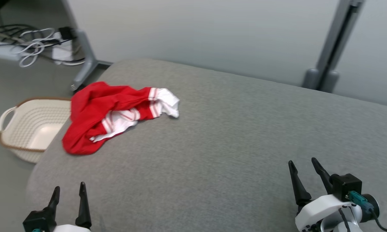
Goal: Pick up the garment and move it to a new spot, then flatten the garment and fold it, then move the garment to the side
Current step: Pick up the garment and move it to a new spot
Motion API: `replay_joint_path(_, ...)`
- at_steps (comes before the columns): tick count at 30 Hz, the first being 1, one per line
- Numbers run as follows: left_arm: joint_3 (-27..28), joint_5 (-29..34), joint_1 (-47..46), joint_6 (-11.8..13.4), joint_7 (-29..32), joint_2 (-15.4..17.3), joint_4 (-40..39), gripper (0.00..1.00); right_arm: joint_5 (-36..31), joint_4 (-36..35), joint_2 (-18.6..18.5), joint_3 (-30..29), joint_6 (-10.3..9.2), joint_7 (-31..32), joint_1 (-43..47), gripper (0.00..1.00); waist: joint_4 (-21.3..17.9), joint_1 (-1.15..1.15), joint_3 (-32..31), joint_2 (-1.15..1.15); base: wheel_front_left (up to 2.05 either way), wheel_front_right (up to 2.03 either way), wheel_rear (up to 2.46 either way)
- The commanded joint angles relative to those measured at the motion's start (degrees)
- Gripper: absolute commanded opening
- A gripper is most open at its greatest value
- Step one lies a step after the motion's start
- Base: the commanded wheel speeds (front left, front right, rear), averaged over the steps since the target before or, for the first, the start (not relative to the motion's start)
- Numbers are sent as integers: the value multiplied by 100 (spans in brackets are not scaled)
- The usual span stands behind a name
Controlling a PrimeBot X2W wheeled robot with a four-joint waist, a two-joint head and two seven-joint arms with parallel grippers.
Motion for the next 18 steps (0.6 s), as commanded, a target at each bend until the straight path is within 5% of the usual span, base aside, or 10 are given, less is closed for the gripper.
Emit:
replay_joint_path(1, 75, 63, -15, -29, -10, 18, -2, 100, 10, 12, -34, -6, -2, -1, -21, 100, 472, 0, 72, 0, 0, 0, 0)
replay_joint_path(9, 435, 141, 114, -198, -10, 16, 173, 100, -13, 107, -37, 81, -2, -1, -88, 100, 948, 0, 49, 0, 0, 0, 0)
replay_joint_path(18, 527, 142, -339, -439, -10, 23, 859, 100, -138, 116, -37, 149, -2, -1, -216, 100, 729, 0, 307, 0, 0, 0, 0)
